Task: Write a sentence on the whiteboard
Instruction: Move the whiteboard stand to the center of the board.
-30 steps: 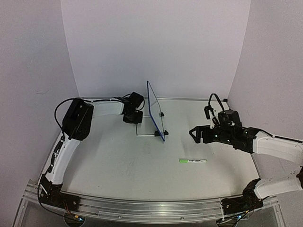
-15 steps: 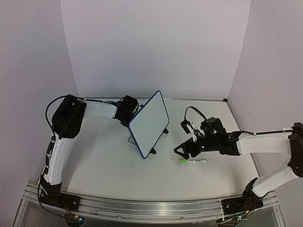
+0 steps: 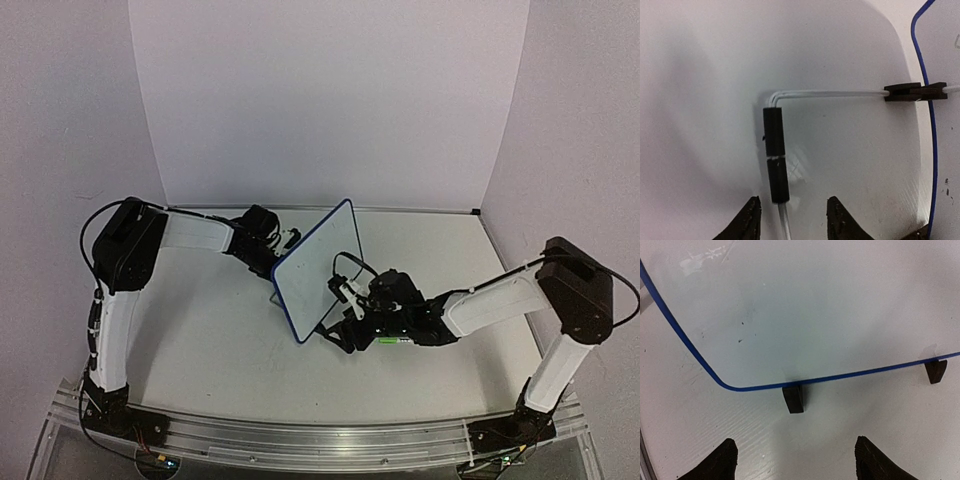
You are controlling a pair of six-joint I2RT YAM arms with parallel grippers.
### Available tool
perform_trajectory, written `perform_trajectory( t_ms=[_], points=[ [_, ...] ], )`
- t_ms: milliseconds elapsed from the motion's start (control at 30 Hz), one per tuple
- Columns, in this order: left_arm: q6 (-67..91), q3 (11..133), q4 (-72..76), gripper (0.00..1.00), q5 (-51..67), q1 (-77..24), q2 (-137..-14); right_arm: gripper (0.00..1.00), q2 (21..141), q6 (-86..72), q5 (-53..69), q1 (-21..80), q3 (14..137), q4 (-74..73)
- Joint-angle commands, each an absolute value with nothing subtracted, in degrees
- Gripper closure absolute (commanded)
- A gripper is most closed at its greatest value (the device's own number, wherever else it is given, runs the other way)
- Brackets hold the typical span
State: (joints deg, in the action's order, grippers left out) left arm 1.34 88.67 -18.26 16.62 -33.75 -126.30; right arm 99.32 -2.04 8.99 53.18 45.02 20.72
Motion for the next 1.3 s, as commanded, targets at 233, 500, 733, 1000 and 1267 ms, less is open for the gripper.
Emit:
perform_trajectory(
  t_ms=[233,500,733,1000,1267],
  points=[
    [14.68,76.23,-11.77,0.39,11.83,-27.12,-106.89,0.32,111.29,1.99,6.50,53.66,53.59,25.66],
    [21.17,73.57,-17.79,0.25,6.28,-24.86,-99.16,0.41,115.86,3.11,6.01,53.94,56.65,25.73],
    [21.62,72.04,-20.68,0.22,4.01,-24.05,-94.10,0.65,118.18,3.84,3.77,55.20,57.86,25.79],
    [21.88,72.57,-24.49,0.21,3.08,-23.42,-90.01,0.94,117.04,-1.49,-7.08,57.99,57.48,26.15],
    [21.45,73.56,-27.48,0.18,1.84,-23.22,-85.11,1.00,118.93,-17.19,-17.95,58.94,61.31,21.18]
  ],
)
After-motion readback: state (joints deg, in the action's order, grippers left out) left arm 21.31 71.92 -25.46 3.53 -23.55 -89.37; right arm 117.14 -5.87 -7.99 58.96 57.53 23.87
